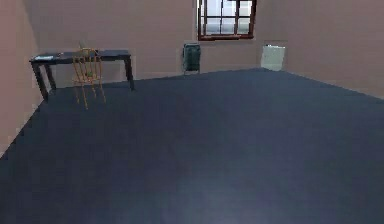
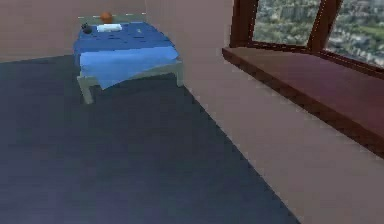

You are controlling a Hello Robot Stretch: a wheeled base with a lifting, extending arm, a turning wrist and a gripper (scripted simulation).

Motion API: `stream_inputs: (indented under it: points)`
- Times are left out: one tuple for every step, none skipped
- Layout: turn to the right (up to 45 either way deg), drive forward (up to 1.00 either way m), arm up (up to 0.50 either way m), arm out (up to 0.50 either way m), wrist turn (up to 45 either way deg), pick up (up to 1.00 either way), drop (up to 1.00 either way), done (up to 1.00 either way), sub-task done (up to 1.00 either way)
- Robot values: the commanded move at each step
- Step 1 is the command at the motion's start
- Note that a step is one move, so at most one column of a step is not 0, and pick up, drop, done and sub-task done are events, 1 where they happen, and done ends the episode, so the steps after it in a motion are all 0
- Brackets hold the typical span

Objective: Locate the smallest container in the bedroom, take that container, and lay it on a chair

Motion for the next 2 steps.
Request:
stream_inputs:
  points:
    - [0.0, 1.00, 0.00, 0.00, 0.0, 0.00, 0.00, 0.00, 0.00]
    - [0.0, 1.00, 0.00, 0.00, 0.0, 0.00, 0.00, 0.00, 0.00]
